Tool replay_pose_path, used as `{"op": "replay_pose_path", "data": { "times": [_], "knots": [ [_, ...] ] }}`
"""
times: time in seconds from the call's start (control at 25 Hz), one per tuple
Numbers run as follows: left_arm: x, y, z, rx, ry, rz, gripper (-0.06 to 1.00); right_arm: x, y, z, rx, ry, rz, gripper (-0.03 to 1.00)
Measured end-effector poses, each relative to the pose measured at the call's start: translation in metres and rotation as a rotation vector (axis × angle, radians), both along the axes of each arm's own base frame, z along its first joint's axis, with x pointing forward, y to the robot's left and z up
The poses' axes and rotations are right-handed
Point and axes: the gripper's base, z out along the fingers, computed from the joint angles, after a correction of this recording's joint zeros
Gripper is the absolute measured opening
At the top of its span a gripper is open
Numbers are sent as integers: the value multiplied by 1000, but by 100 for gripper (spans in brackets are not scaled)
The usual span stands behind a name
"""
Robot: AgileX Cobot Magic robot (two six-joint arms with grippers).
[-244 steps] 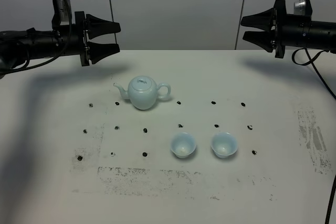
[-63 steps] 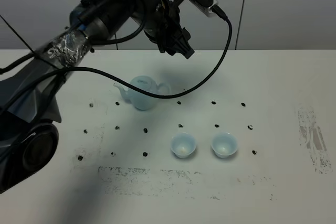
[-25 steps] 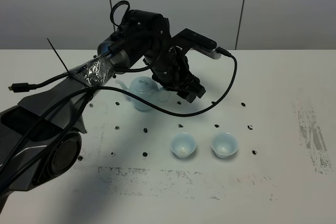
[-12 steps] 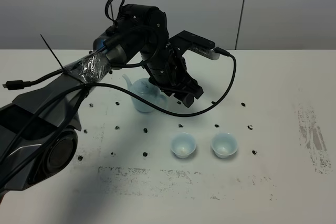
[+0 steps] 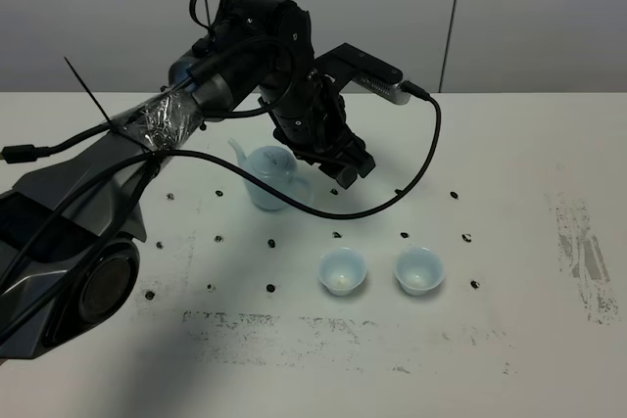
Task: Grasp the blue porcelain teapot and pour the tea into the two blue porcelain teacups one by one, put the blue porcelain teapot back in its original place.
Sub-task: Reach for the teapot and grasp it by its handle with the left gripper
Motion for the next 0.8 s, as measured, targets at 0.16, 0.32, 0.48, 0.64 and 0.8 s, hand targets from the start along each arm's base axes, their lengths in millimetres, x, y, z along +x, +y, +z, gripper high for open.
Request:
{"op": "replay_pose_path", "data": {
  "times": [0.16,0.32,0.48,0.64,0.8],
  "knots": [
    [-16,-16,33,2,-89,-27,58,0,0,0,-1,0,0,23],
    [-30,-33,42,12,-123,-63,58,0,0,0,-1,0,0,23],
    [-40,-40,51,21,-145,-81,58,0,0,0,-1,0,0,23],
    [-55,-29,59,40,-164,-70,58,0,0,0,0,0,0,23],
    [-81,2,59,47,-240,-58,58,0,0,0,1,0,0,23]
  ]
}}
